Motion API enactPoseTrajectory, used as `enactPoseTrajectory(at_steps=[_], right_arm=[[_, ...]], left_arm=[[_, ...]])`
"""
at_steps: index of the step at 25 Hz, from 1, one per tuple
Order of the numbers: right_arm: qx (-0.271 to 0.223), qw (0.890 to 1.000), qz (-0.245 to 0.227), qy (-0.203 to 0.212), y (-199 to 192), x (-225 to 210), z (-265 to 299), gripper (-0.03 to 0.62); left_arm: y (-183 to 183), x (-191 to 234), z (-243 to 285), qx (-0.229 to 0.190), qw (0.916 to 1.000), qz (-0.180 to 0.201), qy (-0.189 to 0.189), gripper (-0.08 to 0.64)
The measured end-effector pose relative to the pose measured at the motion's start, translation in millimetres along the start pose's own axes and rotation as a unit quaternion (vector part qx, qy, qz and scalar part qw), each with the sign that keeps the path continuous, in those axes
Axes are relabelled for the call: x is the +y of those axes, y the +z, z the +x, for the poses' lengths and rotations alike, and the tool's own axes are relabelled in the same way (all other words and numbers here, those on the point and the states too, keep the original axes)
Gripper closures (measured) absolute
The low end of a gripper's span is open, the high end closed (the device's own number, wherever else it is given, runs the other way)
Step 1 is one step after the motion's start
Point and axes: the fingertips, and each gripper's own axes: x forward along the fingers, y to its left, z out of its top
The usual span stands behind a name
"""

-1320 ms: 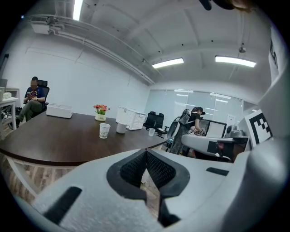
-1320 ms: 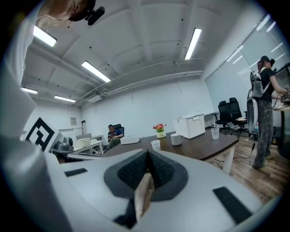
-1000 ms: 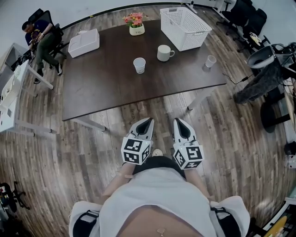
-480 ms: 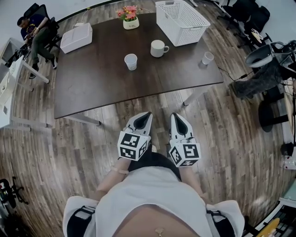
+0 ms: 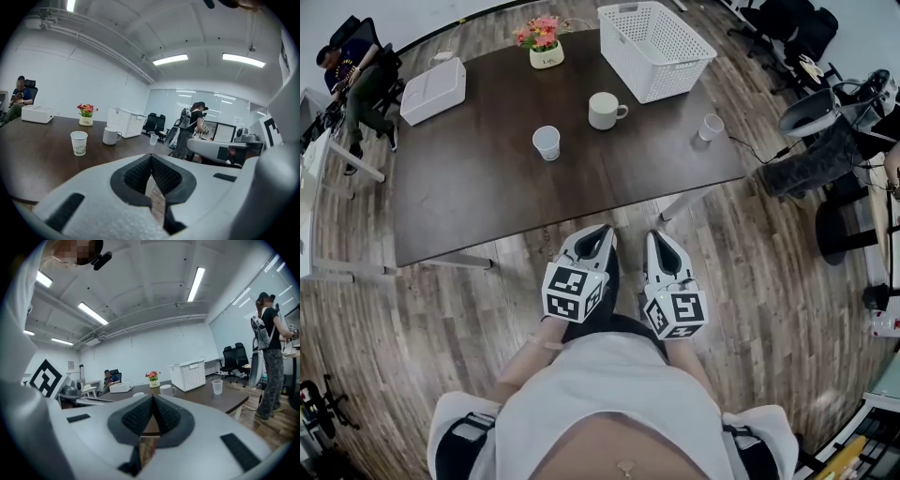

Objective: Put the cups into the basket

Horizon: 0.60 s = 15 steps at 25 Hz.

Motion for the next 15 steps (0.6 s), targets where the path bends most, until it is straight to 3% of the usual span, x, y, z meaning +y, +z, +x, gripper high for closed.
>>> enactPoseTrajectory(at_steps=[15], right_arm=[[0.011, 1.000, 0.002, -0.015, 30, -69, 93, 0.580]], left_arm=[[49, 42, 104, 0.008, 0.9999, -0.004, -0.010, 0.549]])
